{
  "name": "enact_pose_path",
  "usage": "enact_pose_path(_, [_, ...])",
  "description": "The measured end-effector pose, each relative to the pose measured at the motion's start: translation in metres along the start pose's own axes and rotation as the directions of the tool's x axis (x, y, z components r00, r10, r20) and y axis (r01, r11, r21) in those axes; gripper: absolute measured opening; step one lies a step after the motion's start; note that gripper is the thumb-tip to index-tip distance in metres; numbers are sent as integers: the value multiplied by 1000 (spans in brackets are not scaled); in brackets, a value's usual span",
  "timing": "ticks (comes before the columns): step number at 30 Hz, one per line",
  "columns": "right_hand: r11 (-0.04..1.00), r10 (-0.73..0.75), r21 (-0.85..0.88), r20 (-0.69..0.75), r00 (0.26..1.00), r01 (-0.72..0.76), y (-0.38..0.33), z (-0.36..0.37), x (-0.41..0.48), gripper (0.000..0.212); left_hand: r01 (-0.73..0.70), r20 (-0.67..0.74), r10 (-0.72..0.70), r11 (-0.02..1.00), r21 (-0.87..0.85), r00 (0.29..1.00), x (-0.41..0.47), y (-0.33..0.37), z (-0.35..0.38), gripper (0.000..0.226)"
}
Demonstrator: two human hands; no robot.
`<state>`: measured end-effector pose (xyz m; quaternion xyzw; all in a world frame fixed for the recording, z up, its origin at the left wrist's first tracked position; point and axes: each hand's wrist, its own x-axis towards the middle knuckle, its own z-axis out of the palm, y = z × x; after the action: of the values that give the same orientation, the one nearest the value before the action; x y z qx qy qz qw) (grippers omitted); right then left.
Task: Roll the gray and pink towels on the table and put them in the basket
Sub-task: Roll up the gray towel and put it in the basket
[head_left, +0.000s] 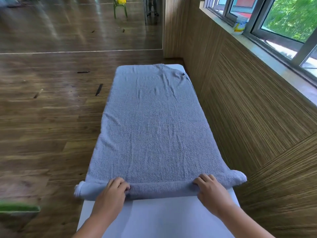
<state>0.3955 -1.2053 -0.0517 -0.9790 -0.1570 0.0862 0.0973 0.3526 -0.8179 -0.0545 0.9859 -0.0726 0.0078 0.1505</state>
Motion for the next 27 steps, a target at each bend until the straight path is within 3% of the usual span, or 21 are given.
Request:
enact_pose_path(3, [997, -12, -83, -23, 1000, 10, 5, -1, -2, 36, -26, 30, 24, 999, 46, 999, -7, -8, 0, 34])
enact_pose_path(7, [996, -26, -86, -15, 1000, 25, 5, -9, 2, 2, 14, 34, -17, 996, 86, 999, -6, -13, -5, 32])
enact_pose_path(10, [995, -56, -84, 49, 997, 60, 1, -21, 6, 28, -11, 2, 11, 992, 122, 1000, -7, -13, -4, 19])
enact_pose_path(14, [999, 18, -41, 77, 997, -15, -3, -27, 9, 43, -35, -43, 42, 986, 162, 998, -4, -17, -4, 18])
enact_pose_path(17, [996, 88, 9, 9, 996, -88, 0, -22, 6, 10, 44, -85, -31, 987, 157, 996, 3, -15, -9, 17])
enact_pose_path(19, [999, 38, -5, -7, 999, -38, 5, -16, 2, 21, 44, -92, -34, 993, 110, 995, 2, -16, -6, 16])
enact_pose_path(22, [995, -59, -78, -9, 998, 58, 8, -12, -3, 19, 4, -41, -2, 999, 46, 999, -8, -17, 2, 22])
enact_pose_path(25, [996, -33, -82, 6, 999, 33, 8, -10, -2, 15, 1, 40, -5, 995, 98, 999, -10, -14, -3, 38])
enact_pose_path(27, [990, -53, -127, 17, 998, 55, 6, -13, 2, 10, 6, 40, -11, 992, 128, 999, -8, -15, -6, 35])
